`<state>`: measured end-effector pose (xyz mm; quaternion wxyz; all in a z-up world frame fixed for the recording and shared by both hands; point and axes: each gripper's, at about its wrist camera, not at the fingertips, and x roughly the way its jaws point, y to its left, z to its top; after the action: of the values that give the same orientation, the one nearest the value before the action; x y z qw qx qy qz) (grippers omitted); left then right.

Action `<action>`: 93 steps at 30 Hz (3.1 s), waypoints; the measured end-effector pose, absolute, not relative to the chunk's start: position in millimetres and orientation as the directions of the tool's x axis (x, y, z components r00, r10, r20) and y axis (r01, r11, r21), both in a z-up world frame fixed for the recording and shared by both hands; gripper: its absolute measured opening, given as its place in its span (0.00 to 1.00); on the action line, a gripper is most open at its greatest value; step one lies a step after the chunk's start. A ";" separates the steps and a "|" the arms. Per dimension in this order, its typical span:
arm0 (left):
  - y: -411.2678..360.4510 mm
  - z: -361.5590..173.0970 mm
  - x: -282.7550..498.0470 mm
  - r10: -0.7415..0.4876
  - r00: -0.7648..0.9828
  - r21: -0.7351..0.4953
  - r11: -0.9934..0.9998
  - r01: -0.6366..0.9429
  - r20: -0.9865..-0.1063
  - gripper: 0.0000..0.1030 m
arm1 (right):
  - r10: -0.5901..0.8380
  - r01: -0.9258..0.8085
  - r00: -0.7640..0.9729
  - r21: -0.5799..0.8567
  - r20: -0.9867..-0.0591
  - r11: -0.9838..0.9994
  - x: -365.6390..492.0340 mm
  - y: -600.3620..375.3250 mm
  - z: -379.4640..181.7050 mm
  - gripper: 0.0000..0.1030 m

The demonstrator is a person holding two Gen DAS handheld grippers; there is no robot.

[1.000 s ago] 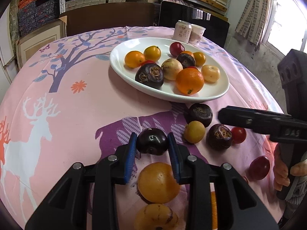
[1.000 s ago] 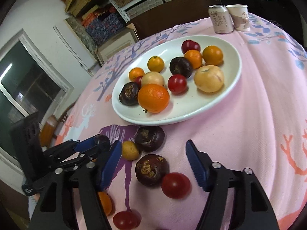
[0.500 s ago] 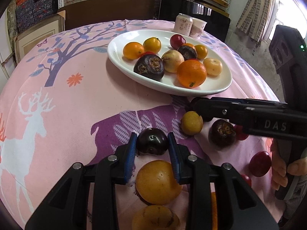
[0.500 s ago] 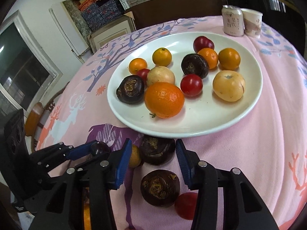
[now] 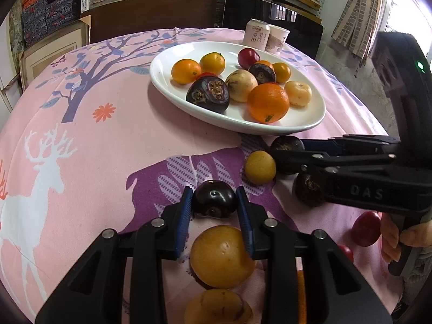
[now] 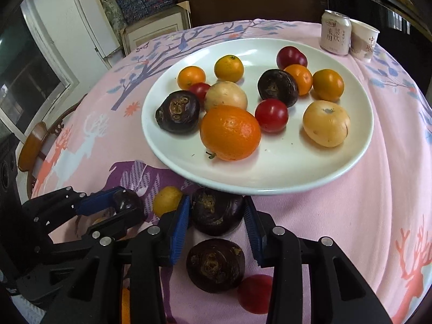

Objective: Organize fruits
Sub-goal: 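Grasp a dark plum with the left gripper while the right grasps a dark purple fruit, then carry the dark plum and dark fruit onto the white plate and release them, then move both open grippers back toward the remaining yellow fruits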

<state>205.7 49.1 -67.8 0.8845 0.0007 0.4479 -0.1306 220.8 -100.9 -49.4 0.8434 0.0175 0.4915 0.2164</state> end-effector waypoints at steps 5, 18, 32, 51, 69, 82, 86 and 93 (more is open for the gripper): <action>48.0 -67.5 204.7 -0.227 0.574 -0.106 0.966 0.236 -0.787 0.31 | 0.473 -0.349 0.451 0.339 -0.757 0.874 191.3 -127.0 -51.5 0.39; 52.1 -54.8 190.6 -0.241 0.631 -0.116 0.965 0.233 -0.738 0.31 | 0.576 -0.352 0.479 0.456 -0.663 0.817 177.9 -150.6 -40.1 0.39; 34.5 7.6 245.9 -0.270 0.673 -0.167 0.962 0.215 -0.688 0.31 | 0.524 -0.325 0.614 0.416 -0.590 0.849 213.6 -172.4 14.9 0.39; -17.8 -2.9 402.1 -0.217 0.612 -0.153 0.976 0.156 -0.760 0.52 | 0.473 -0.333 0.676 0.339 -0.565 0.880 235.7 -174.1 6.3 0.62; 148.4 -26.8 152.0 -0.080 0.736 -0.276 0.950 -0.148 -0.672 0.85 | 0.428 -0.133 0.745 0.515 -0.512 0.847 180.0 -238.8 -20.5 0.85; 88.4 -33.9 132.3 -0.056 0.721 -0.047 0.998 0.033 -0.691 0.87 | 0.413 -0.045 0.721 0.557 -0.556 0.829 170.8 -257.5 -39.6 0.90; 69.1 -37.7 137.7 -0.047 0.709 0.019 0.996 0.085 -0.704 0.88 | 0.432 -0.039 0.705 0.577 -0.562 0.816 173.6 -259.7 -43.4 0.90; 59.4 -51.9 153.0 0.020 0.674 0.111 0.990 0.092 -0.739 0.96 | 0.456 -0.035 0.686 0.601 -0.567 0.799 176.1 -260.3 -46.8 0.90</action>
<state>153.0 59.4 -51.9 0.9122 0.0696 0.4033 -0.0198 176.1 -260.3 -46.8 0.8729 0.2844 0.3708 0.1407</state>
